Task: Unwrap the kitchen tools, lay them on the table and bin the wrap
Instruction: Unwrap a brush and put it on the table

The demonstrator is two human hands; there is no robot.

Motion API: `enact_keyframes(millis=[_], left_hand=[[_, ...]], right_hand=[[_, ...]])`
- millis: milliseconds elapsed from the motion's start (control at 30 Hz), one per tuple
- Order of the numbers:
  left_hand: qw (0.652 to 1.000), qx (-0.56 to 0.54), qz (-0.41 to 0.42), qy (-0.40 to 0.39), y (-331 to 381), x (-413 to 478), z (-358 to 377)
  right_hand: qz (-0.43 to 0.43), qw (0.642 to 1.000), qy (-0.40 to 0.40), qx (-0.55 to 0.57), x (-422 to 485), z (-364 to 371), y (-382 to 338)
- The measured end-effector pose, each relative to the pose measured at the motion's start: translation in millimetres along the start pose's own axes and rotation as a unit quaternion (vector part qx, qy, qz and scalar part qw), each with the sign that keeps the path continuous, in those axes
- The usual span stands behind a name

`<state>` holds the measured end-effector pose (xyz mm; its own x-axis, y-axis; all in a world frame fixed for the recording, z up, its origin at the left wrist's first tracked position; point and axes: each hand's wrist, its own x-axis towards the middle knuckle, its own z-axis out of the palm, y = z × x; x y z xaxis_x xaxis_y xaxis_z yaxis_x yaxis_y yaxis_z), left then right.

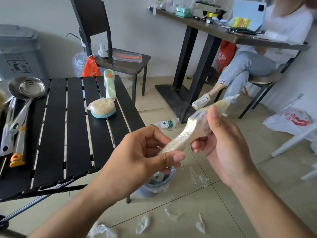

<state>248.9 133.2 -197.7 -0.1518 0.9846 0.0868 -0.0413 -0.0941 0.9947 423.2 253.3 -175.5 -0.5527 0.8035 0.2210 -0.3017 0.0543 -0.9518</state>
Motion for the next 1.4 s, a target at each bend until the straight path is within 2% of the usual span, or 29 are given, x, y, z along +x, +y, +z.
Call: enact_keyframes(millis=[100,267,400,500,667,867,1100,1300,1400], left_hand=[[0.997,0.061,0.048,0.027,1.6,-2.4,-0.5],[0.985,0.087,0.099,0.11,2.5,-1.2,6.9],[0.977,0.075,0.1,0.175,-4.3,-3.5,15.7],[0.973,0.081,0.093,0.194,-7.7,-4.4,18.4],[0.963,0.118,0.072,0.23,-5.5,-6.8,21.0],[0.972,0.088,0.079,0.204,-4.0,-2.7,20.8],[0.976,0.083,0.07,0.191,-6.8,-0.8,14.0],[0.979,0.048,0.028,0.195,-8.3,2.0,11.1],[0.988,0.055,0.028,0.141,-6.8,1.6,9.7]], right_hand=[[0.002,1.0,0.008,-0.014,-1.8,3.0,0.3],[-0.007,0.996,0.035,-0.078,-5.2,14.9,9.3],[-0.01,0.992,0.063,-0.106,-7.2,21.5,17.2],[-0.003,0.989,0.086,-0.117,-7.3,23.4,21.7],[0.03,0.991,0.077,-0.104,-7.1,25.6,28.2],[0.065,0.996,-0.02,-0.061,-8.0,26.6,34.2],[0.052,0.997,-0.032,-0.055,-10.0,25.1,33.6],[0.046,0.997,-0.024,-0.053,-9.5,25.0,32.9],[0.042,0.998,0.005,-0.052,-6.3,22.2,34.2]])
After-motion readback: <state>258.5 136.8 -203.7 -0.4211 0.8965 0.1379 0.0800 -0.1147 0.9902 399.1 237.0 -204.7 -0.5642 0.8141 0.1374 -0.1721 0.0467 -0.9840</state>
